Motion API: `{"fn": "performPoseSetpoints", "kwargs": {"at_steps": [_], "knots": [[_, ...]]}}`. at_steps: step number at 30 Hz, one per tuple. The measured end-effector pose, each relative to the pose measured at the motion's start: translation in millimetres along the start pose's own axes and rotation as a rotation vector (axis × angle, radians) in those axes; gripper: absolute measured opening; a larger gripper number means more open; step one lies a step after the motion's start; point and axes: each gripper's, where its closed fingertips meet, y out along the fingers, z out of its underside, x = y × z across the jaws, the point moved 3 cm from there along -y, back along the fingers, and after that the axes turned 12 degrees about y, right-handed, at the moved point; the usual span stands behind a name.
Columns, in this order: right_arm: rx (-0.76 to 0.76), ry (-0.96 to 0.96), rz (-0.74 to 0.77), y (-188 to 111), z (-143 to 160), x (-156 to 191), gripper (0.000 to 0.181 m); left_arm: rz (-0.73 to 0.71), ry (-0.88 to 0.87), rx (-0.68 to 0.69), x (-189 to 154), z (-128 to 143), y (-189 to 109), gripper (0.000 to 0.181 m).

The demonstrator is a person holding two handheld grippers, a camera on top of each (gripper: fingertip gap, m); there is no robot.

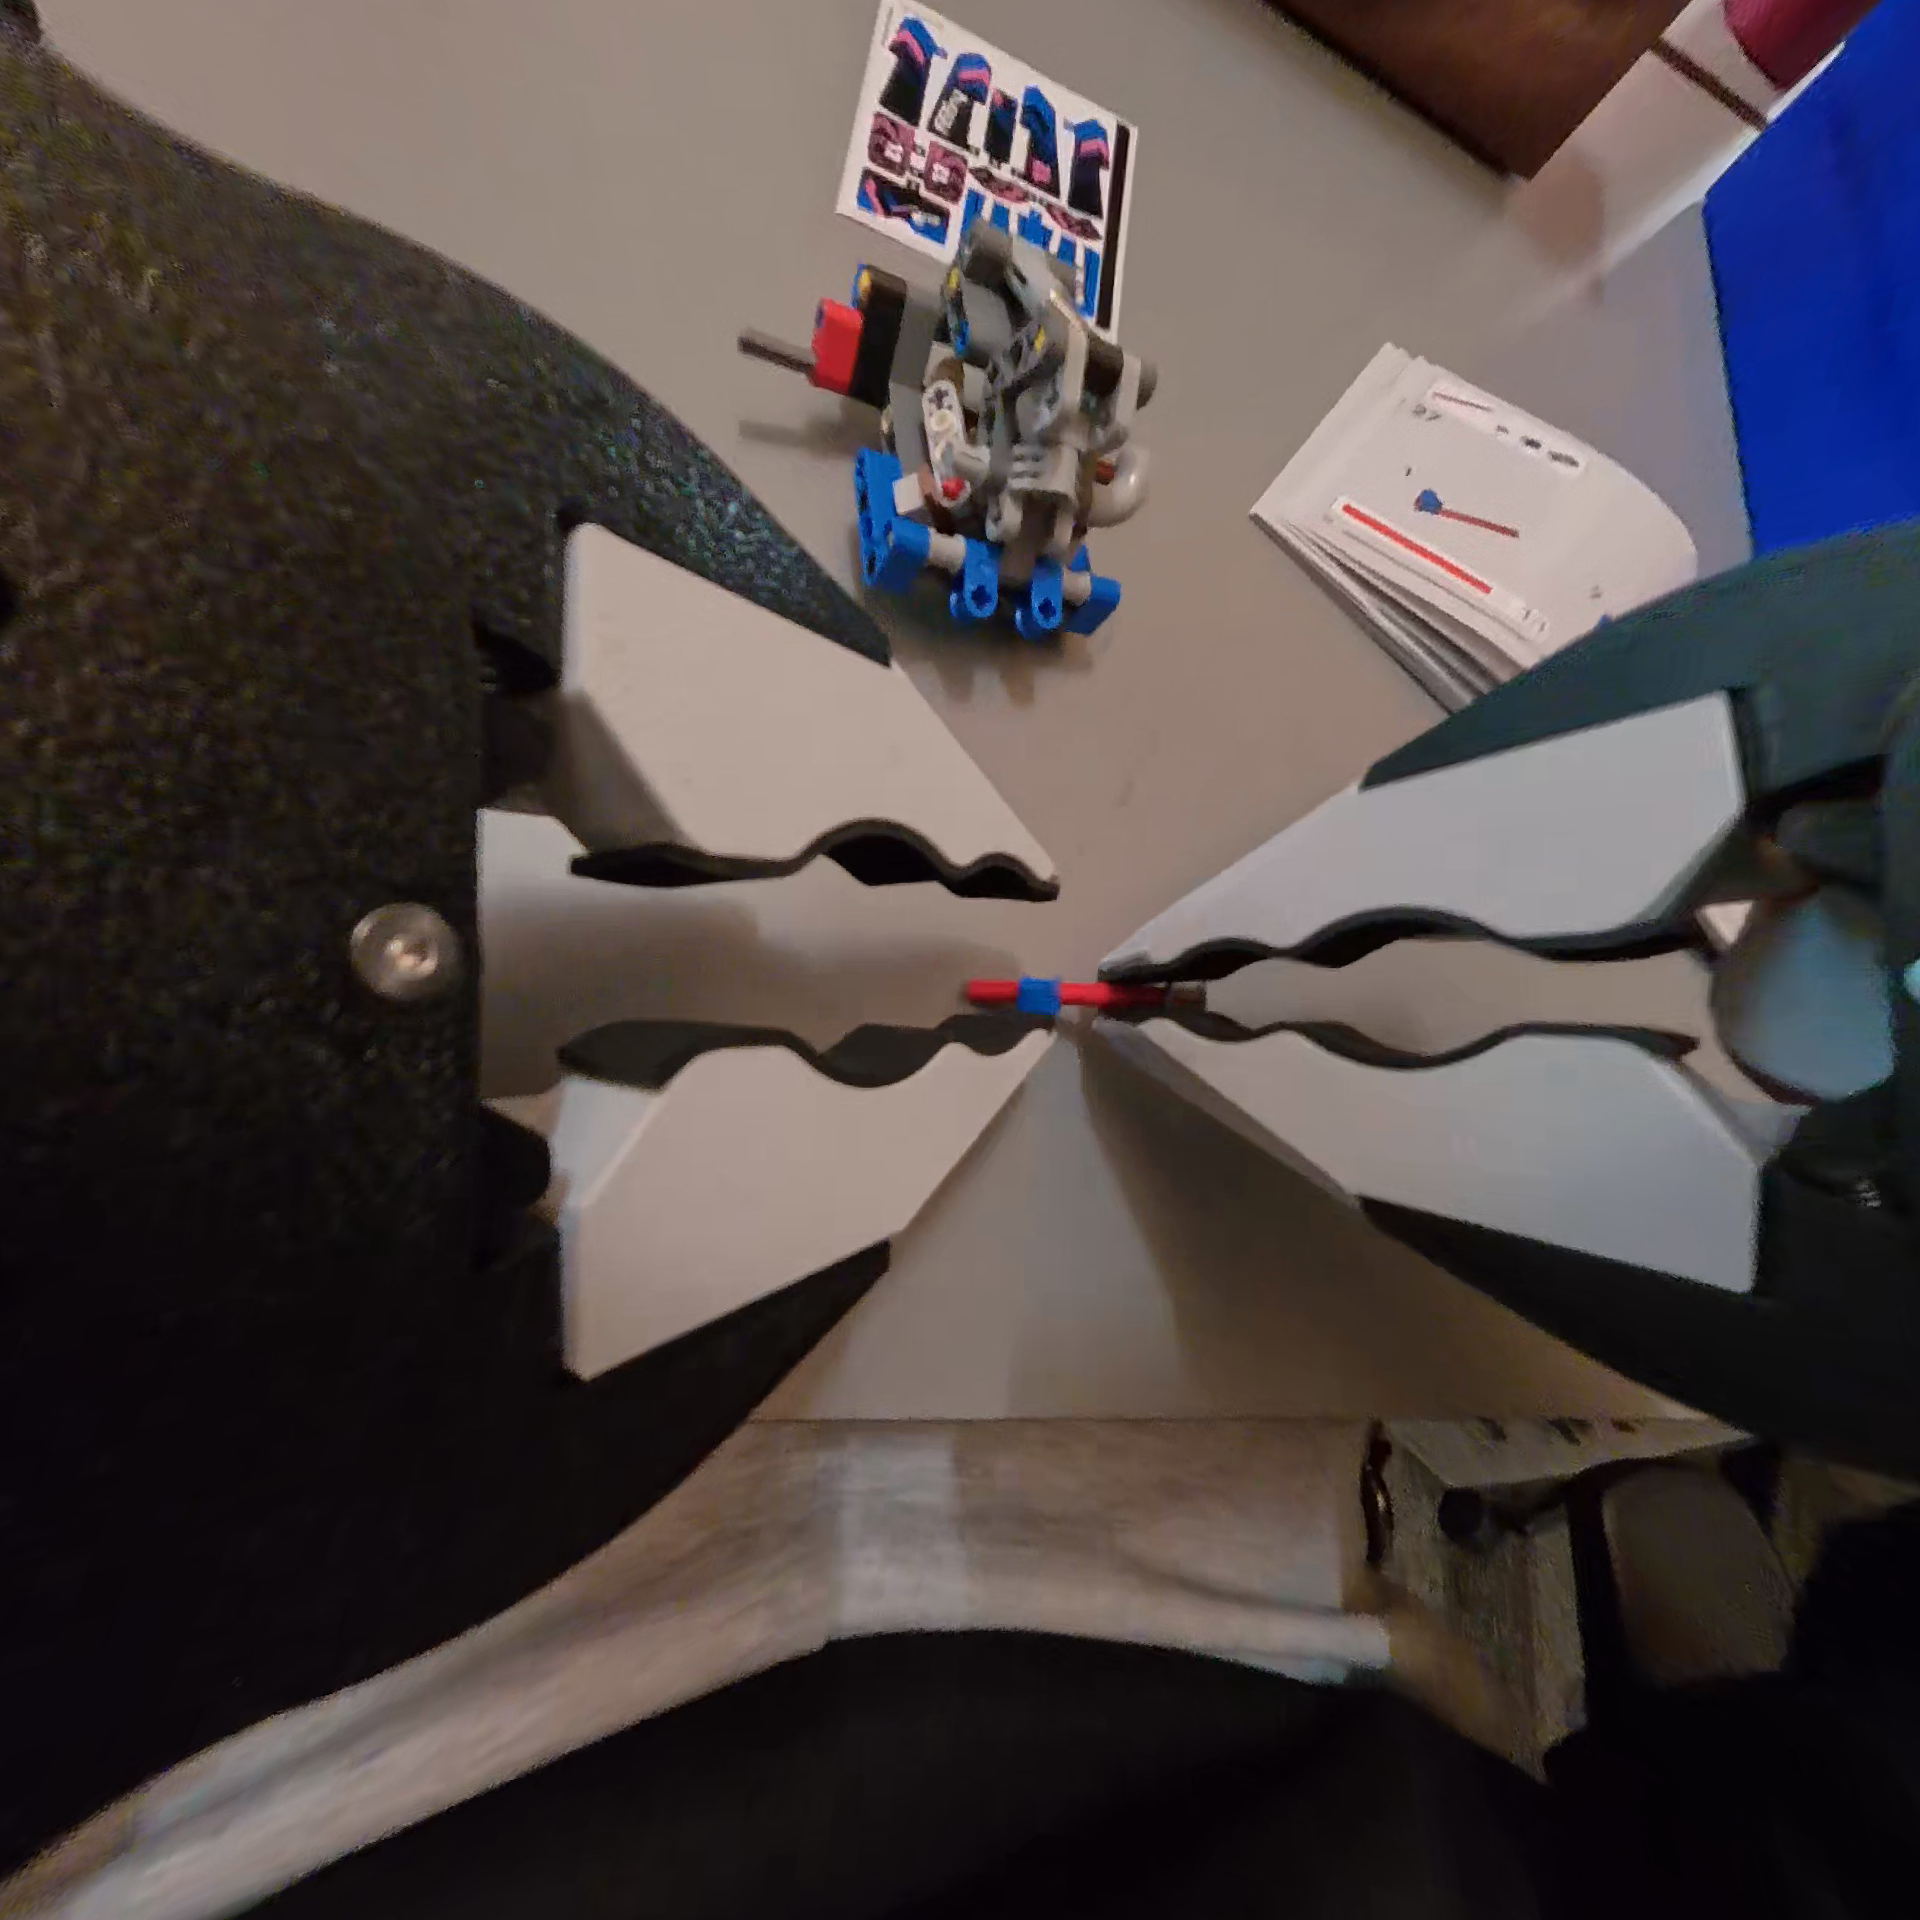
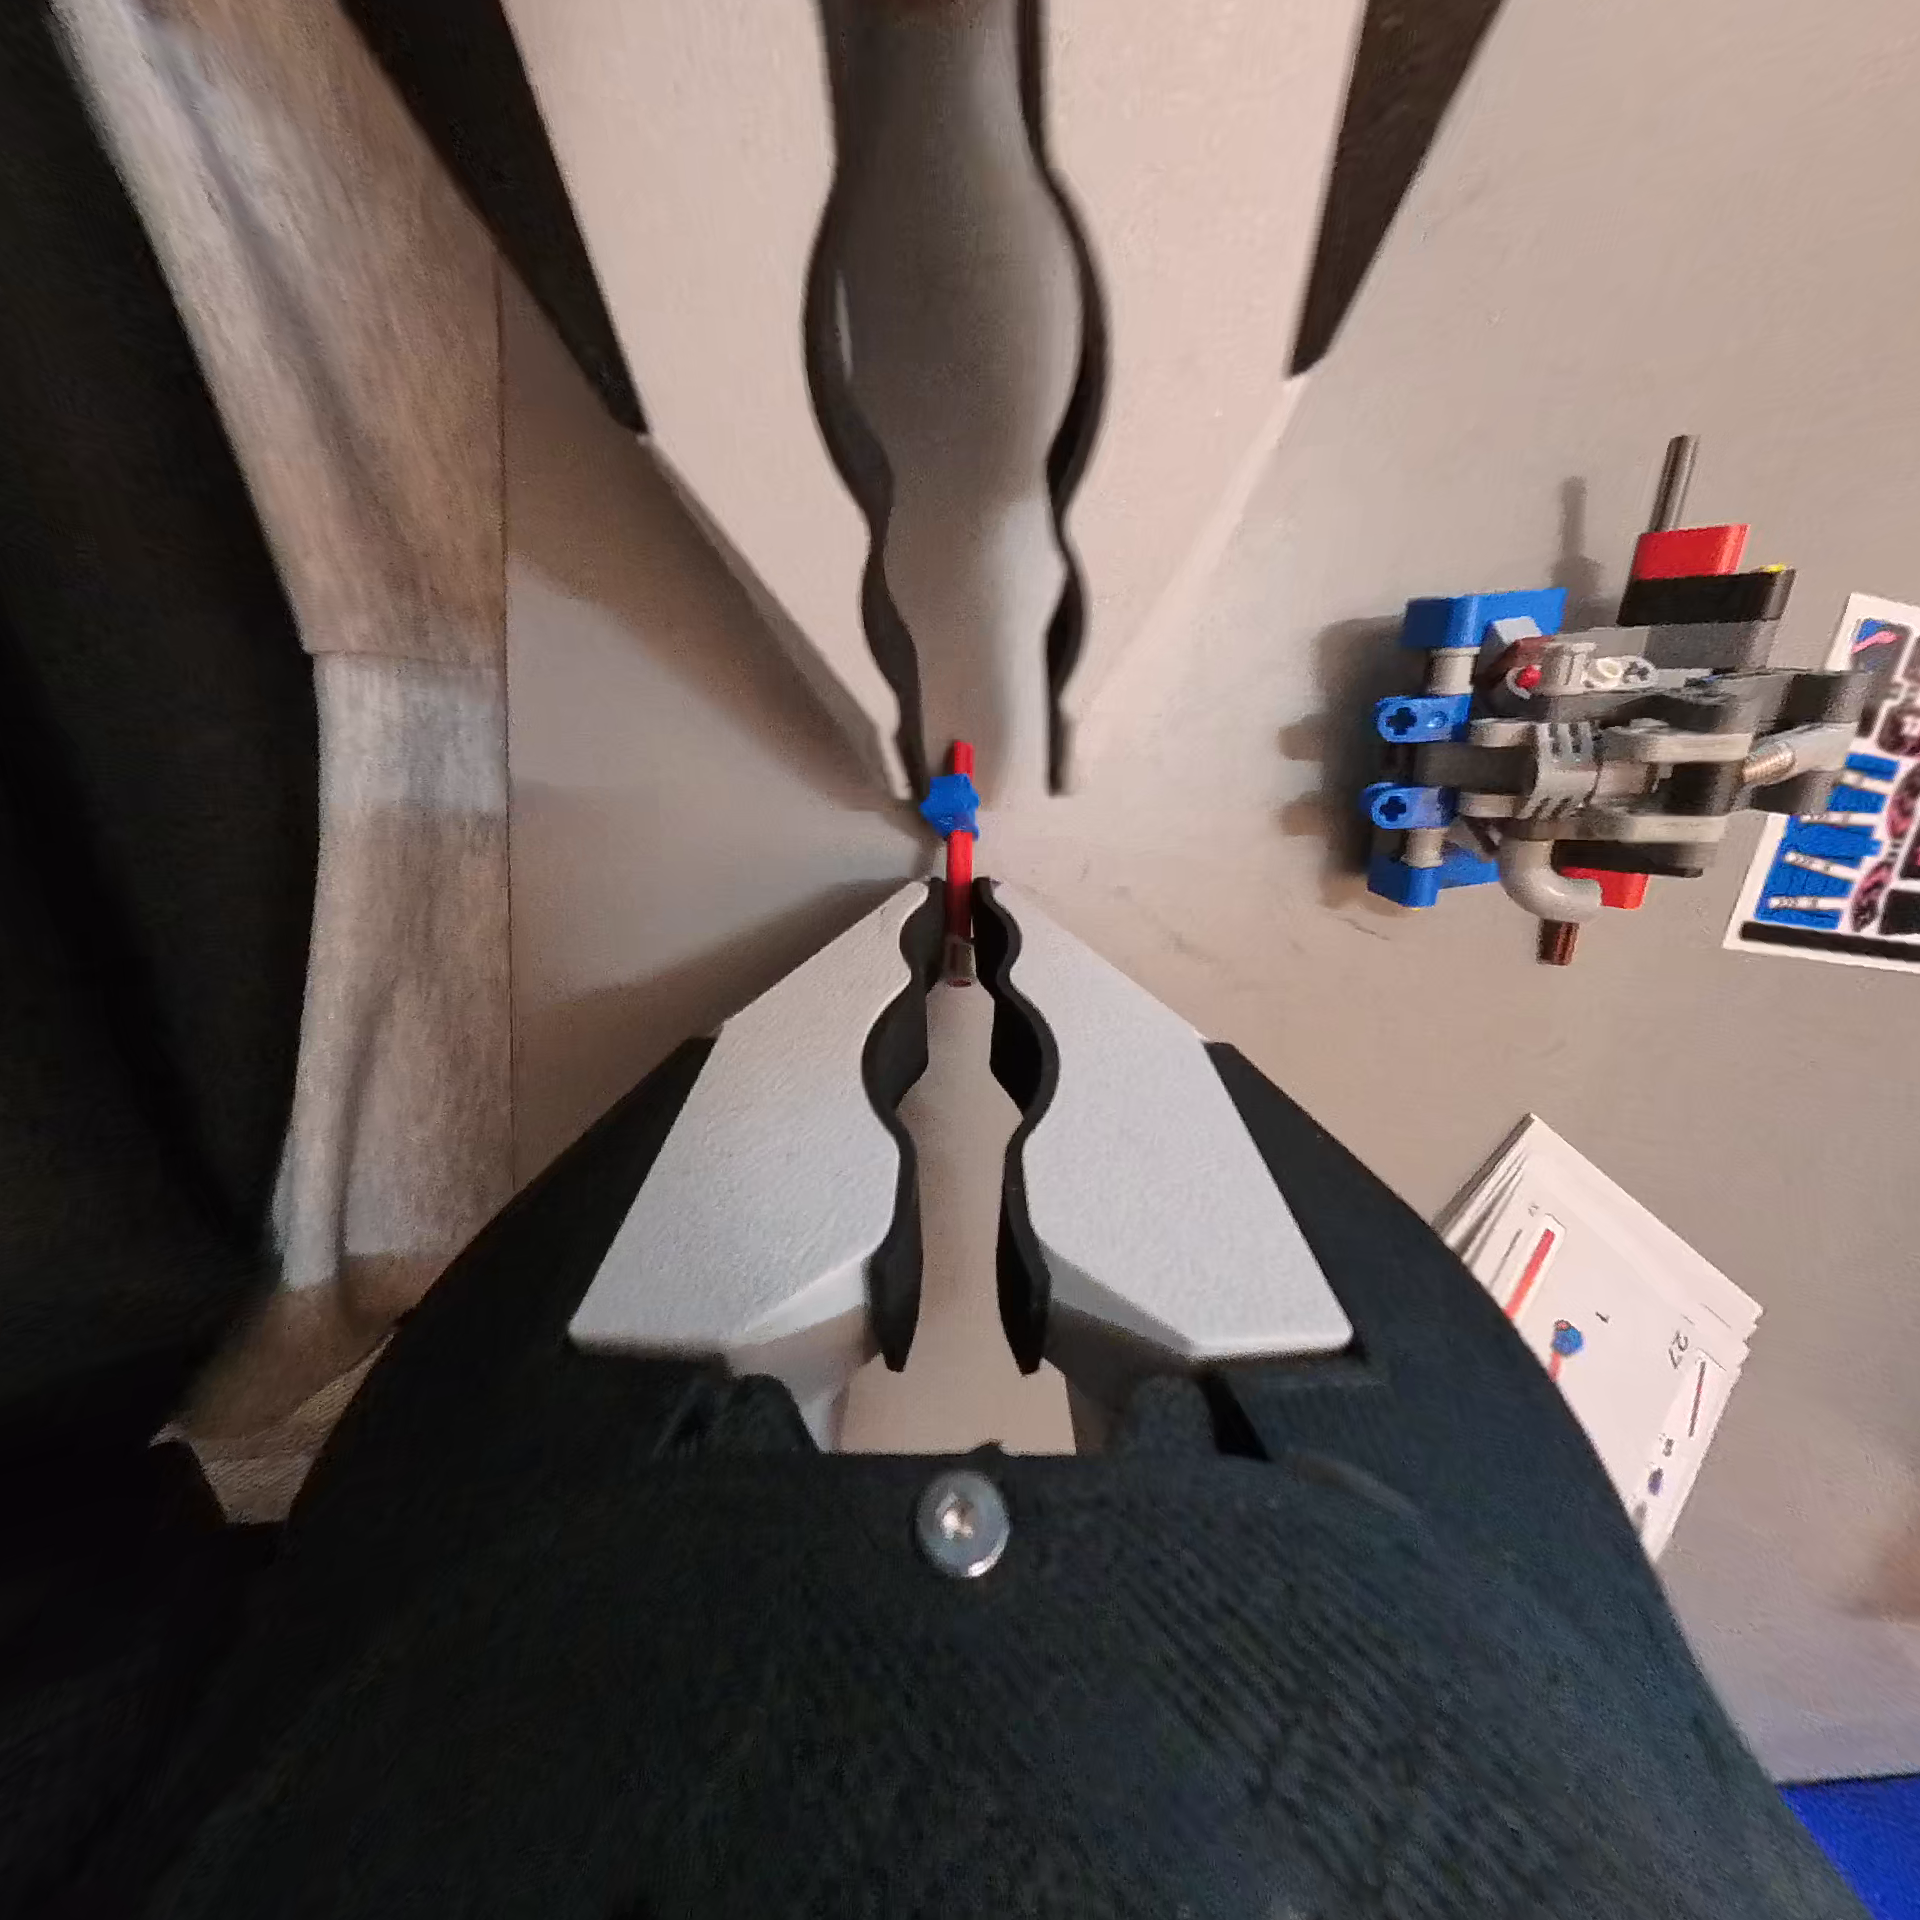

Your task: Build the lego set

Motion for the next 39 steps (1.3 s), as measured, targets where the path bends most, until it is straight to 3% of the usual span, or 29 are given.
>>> {"fn": "performPoseSetpoints", "kwargs": {"at_steps": [10, 12, 15, 18, 23, 27, 31, 35, 39], "knots": [[0.042, 0.045, -0.046, 2, -6, -1, 0.003, -0.022, 0.042, 0.008, -6, 0, 2, 0.025], [0.04, 0.048, -0.062, 0, -8, 1, 0.003, -0.032, 0.069, 0.025, -6, 0, 2, 0.008], [-0.02, 0.046, -0.059, -3, -11, -1, 0.003, -0.054, 0.08, 0.037, -3, 1, 1, 0.005], [-0.234, 0.085, 0.039, -18, -15, -18, 0.031, -0.086, 0.04, 0.0, 4, 2, -4, 0.005], [-0.787, 0.225, -0.043, -63, -14, -22, 0.025, -0.118, -0.138, -0.244, 20, -13, -25, 0.005], [-0.943, 0.294, -0.103, -64, -13, -22, 0.024, -0.123, -0.164, -0.345, 25, -22, -28, 0.005], [-0.961, 0.272, -0.146, -56, -22, -15, 0.005, -0.098, -0.139, -0.341, 21, -27, -21, 0.004], [-0.851, 0.261, -0.112, -45, -15, -14, 0.005, -0.081, -0.1, -0.255, 18, -20, -14, 0.005], [-0.697, 0.268, -0.086, -30, -13, -19, 0.005, -0.08, -0.002, -0.051, 18, -5, -8, 0.012]]}}
